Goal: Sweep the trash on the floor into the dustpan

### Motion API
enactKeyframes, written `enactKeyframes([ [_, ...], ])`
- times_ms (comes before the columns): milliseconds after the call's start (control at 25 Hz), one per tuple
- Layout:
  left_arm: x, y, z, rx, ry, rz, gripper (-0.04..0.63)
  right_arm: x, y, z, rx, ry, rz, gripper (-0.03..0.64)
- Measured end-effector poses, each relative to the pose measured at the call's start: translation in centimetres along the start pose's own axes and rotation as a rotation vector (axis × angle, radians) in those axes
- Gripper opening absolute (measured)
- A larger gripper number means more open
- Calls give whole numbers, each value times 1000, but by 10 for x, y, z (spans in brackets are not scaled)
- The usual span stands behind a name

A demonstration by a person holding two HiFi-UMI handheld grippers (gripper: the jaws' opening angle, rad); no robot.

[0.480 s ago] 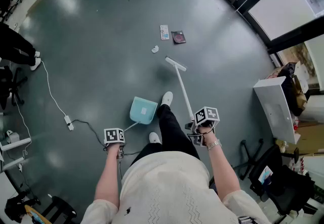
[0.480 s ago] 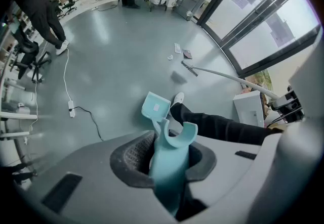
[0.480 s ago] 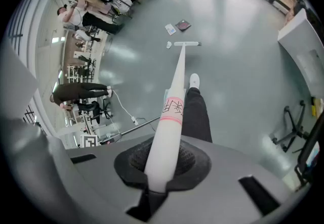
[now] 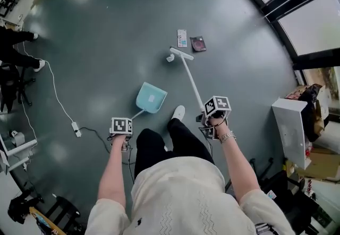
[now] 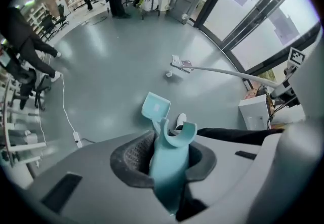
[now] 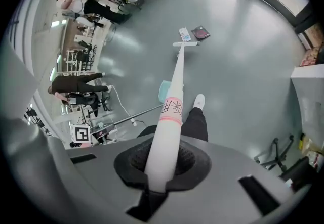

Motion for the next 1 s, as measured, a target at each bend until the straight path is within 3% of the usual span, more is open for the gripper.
enactKeyframes([
  [200, -18, -89, 6, -21, -12, 98, 94, -35, -56, -3, -14, 3, 26, 18],
  [400, -42, -160, 32, -70, 17, 170, 94, -75, -79, 17, -34, -3, 94, 18],
  [560, -62, -198, 48, -142, 36, 204, 94, -111, -65, 43, -93, -15, 153, 18],
  [760, -73, -252, 53, -141, 75, 216, 94, -160, -39, 66, -151, 10, 121, 18],
  [1000, -89, -267, 54, -176, 107, 258, 94, -209, -13, 73, -228, -17, 98, 19],
])
Point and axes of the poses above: the fingertips, and each gripper's own axes: z forward along the fingers, x to its right, y out of its underside, the point moved 3 cm from there along -z, backward along the fingers, and after that the axes turned 9 degrees about y, right-handed, at the moved point
